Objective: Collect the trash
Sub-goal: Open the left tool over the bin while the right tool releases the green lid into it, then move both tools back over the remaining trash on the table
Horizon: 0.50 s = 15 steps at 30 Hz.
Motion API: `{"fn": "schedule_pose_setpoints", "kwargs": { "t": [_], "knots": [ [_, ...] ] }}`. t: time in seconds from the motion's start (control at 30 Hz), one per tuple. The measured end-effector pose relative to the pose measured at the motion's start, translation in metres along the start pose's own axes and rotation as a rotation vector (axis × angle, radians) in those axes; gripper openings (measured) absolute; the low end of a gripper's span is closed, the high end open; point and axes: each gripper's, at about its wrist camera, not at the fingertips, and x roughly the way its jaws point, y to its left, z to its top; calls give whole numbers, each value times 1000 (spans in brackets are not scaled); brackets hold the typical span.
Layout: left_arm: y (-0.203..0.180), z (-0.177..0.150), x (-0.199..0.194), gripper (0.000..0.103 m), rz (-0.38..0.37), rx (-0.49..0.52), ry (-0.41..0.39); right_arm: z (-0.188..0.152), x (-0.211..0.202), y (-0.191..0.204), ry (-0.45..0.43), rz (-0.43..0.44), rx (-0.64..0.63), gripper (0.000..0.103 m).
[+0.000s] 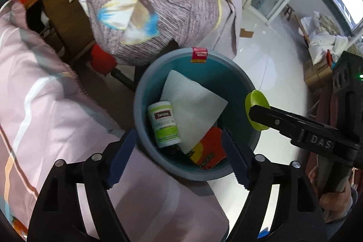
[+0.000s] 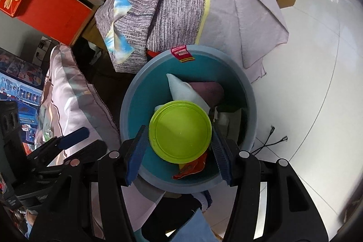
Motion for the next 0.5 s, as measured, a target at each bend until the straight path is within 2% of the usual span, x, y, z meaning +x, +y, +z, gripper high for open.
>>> {"fn": "schedule_pose_setpoints", "kwargs": {
  "t": [0.17,0.33,0.43,0.5],
  "knots": [
    [8,-10,-13,83,3,-8,-12,1,9,7,24,0,-16,54],
    [15,-23,-22,91,13,-22,-25,2,21,17,49,0,-31,55],
    [21,-30,-26,92,6,-36,-21,3,25,24,69,12,-39,66],
    [26,-34,-29,92,2,-47,-21,2,24,28,65,1,-49,69]
  ]
}}
